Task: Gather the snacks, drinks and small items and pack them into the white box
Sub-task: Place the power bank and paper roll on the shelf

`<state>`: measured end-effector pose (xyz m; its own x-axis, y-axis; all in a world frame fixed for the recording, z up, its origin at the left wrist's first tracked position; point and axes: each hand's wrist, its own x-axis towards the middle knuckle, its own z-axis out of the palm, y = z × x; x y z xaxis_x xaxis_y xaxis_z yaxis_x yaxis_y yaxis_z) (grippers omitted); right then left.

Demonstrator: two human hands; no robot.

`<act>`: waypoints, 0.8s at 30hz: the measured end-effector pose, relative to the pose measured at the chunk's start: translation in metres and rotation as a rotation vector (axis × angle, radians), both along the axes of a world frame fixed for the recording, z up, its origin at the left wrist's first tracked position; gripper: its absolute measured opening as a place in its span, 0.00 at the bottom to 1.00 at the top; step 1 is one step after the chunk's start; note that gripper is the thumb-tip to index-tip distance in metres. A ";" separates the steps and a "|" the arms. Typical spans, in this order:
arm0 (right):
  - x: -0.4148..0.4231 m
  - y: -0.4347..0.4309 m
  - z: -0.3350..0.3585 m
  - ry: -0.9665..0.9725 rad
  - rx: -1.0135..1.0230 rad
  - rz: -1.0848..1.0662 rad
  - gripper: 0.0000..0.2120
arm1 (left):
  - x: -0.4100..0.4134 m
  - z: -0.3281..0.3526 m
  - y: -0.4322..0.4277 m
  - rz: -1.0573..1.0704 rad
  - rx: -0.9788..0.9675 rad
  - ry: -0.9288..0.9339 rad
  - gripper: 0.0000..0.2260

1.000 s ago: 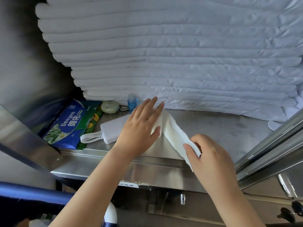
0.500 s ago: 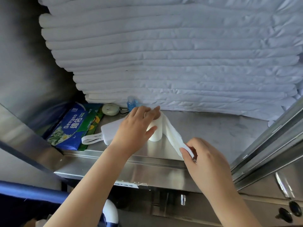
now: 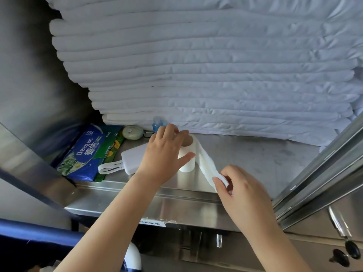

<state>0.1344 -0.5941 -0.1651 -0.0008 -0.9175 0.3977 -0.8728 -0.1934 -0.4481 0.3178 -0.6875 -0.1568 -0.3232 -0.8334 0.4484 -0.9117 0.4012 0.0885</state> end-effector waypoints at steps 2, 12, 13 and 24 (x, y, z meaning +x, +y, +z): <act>-0.001 -0.001 -0.001 -0.003 0.009 0.001 0.11 | 0.002 -0.002 0.001 -0.054 0.063 -0.005 0.31; -0.003 -0.004 -0.006 -0.015 0.019 -0.002 0.11 | 0.020 -0.001 -0.006 -0.261 0.268 -0.095 0.27; -0.003 -0.004 -0.006 -0.013 0.015 -0.001 0.11 | 0.019 0.000 -0.005 -0.260 0.254 -0.083 0.26; 0.001 -0.012 -0.004 -0.016 -0.008 0.032 0.17 | -0.005 -0.003 0.004 -0.121 0.088 -0.044 0.25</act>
<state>0.1354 -0.6064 -0.1696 0.0217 -0.9140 0.4052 -0.8587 -0.2246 -0.4606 0.3133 -0.6832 -0.1594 -0.4416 -0.8226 0.3582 -0.8608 0.5010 0.0895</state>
